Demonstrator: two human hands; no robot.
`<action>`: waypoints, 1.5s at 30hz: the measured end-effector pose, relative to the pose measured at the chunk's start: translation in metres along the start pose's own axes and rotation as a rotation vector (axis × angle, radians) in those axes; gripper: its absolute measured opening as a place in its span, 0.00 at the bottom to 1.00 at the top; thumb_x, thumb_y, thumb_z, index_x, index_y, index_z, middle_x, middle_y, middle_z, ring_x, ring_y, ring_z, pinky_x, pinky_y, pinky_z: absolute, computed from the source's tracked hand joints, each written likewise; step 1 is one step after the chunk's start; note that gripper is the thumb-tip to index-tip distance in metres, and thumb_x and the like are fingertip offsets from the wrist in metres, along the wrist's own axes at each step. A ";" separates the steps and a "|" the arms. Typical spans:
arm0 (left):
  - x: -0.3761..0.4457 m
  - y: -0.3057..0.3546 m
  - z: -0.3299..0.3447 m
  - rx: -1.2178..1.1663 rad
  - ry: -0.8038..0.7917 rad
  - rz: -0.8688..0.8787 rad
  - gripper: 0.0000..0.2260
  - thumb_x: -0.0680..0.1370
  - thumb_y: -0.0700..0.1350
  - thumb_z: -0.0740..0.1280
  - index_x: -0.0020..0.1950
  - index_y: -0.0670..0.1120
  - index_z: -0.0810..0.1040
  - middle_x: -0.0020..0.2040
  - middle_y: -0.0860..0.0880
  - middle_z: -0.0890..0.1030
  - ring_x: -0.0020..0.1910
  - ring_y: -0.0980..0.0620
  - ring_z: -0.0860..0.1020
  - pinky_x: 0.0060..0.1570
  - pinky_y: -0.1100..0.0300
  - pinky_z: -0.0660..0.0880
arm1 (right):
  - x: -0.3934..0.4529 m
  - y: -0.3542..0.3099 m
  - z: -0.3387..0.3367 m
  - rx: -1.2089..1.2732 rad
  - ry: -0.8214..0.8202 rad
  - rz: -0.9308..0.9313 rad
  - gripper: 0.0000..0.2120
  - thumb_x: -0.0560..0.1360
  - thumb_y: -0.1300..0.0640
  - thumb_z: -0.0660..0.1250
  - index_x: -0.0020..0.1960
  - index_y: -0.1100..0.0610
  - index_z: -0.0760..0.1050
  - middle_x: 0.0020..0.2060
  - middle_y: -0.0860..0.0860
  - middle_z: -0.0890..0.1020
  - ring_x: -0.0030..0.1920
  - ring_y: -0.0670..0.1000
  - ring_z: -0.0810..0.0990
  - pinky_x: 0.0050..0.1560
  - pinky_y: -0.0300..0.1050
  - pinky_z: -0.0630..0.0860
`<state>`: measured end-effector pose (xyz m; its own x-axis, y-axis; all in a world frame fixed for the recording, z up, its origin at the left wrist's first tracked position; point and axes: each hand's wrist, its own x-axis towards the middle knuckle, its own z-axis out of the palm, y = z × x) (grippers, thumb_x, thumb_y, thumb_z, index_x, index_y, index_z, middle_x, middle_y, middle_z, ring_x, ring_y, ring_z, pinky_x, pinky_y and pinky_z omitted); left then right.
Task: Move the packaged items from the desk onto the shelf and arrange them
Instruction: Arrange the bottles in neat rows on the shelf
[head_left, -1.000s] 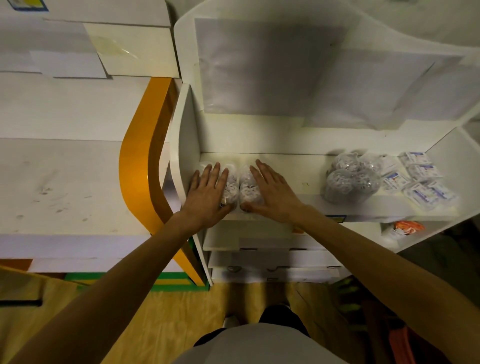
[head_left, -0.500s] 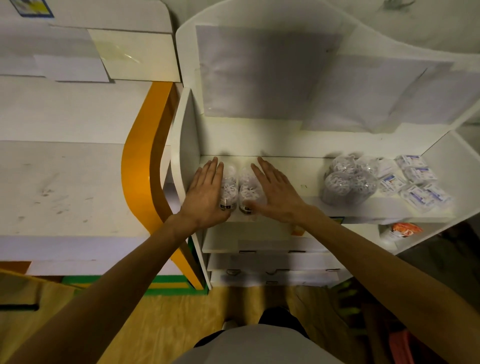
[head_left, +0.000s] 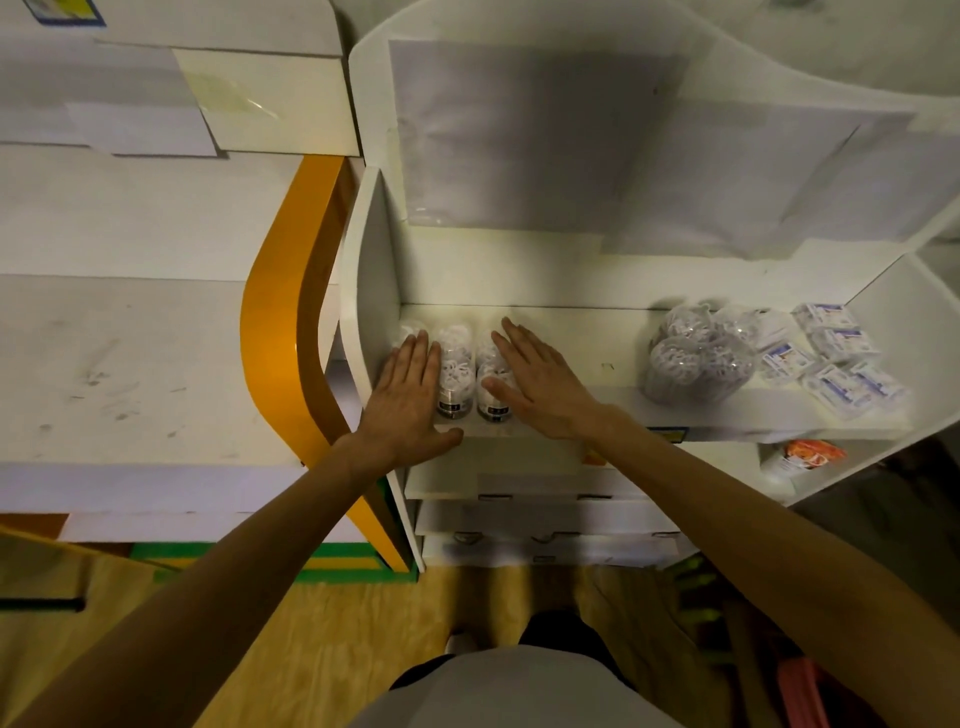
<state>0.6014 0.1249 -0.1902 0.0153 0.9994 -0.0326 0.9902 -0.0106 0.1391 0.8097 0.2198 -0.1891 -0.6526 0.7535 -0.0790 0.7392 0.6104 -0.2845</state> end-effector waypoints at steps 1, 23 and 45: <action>-0.001 0.000 -0.001 -0.002 0.001 0.000 0.53 0.73 0.66 0.68 0.81 0.44 0.37 0.81 0.43 0.35 0.79 0.44 0.34 0.75 0.51 0.34 | 0.000 -0.001 0.000 0.000 0.000 -0.005 0.37 0.81 0.32 0.44 0.82 0.51 0.41 0.81 0.48 0.39 0.81 0.49 0.39 0.80 0.56 0.46; -0.008 0.001 0.000 -0.028 0.069 -0.020 0.54 0.73 0.66 0.69 0.81 0.44 0.38 0.81 0.44 0.37 0.79 0.45 0.36 0.77 0.49 0.40 | -0.001 -0.007 -0.001 0.089 0.020 -0.024 0.37 0.82 0.34 0.48 0.82 0.51 0.40 0.81 0.48 0.39 0.81 0.49 0.39 0.80 0.55 0.46; -0.011 0.009 -0.007 -0.004 -0.038 -0.145 0.50 0.77 0.64 0.65 0.79 0.39 0.34 0.80 0.40 0.37 0.80 0.43 0.37 0.78 0.50 0.39 | 0.000 0.003 0.009 0.077 0.027 -0.065 0.35 0.82 0.35 0.45 0.82 0.52 0.43 0.82 0.49 0.41 0.81 0.50 0.41 0.80 0.57 0.46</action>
<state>0.6089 0.1144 -0.1820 -0.1225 0.9884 -0.0899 0.9819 0.1339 0.1341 0.8105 0.2196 -0.1987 -0.6937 0.7195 -0.0328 0.6796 0.6388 -0.3607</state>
